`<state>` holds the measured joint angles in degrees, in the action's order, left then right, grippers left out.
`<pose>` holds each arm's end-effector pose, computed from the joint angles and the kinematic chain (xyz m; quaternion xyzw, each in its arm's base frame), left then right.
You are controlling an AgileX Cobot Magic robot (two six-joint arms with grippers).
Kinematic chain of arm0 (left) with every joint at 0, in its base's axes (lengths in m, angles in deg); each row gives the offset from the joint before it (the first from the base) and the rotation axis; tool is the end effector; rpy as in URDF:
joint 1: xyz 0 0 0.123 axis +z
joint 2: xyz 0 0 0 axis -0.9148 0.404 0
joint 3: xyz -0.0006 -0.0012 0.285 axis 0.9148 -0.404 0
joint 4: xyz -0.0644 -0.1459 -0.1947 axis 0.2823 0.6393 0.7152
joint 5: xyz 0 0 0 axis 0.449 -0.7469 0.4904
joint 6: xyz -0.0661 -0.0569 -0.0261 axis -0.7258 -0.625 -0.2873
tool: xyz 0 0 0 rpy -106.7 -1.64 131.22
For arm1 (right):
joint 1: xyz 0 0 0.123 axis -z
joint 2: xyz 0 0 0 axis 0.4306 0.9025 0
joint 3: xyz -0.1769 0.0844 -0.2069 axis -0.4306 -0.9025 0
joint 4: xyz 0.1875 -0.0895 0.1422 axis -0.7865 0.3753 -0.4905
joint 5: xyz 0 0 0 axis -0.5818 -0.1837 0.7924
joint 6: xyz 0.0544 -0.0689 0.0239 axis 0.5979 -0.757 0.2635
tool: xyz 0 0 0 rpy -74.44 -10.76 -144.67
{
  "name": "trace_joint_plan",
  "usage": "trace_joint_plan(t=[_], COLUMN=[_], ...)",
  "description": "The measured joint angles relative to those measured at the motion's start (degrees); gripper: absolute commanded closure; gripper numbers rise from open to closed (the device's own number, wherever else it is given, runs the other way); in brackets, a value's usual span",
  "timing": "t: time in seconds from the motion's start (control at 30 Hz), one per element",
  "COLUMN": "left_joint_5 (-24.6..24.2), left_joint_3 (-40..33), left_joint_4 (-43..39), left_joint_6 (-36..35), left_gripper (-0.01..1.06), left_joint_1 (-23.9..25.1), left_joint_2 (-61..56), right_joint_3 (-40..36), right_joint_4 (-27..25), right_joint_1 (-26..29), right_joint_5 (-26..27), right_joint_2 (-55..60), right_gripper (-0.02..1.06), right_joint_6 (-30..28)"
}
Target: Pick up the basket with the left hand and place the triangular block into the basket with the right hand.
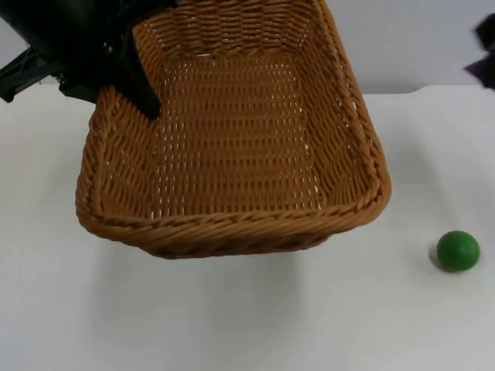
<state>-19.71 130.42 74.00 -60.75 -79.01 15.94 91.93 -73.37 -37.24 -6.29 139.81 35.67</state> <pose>0.3295 -0.1130 0.2539 -0.0353 0.9657 -0.2411 0.0894 0.3082 0.0713 0.2769 -0.1391 0.9359 0.0595 0.3182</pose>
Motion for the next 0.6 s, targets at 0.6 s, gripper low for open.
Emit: trace_joint_plan(t=[0.6], left_joint_5=[6.28], left_joint_3=[0.00], left_joint_4=[0.74], left_joint_6=[-1.67], left_gripper=[1.05], left_joint_1=[-11.91], left_joint_2=[2.59], right_joint_3=[-8.12], right_joint_4=[-2.75], right_joint_1=[-0.24], right_joint_5=[-5.94], right_joint_2=[-32.18], right_gripper=[1.05], right_joint_6=[-0.36])
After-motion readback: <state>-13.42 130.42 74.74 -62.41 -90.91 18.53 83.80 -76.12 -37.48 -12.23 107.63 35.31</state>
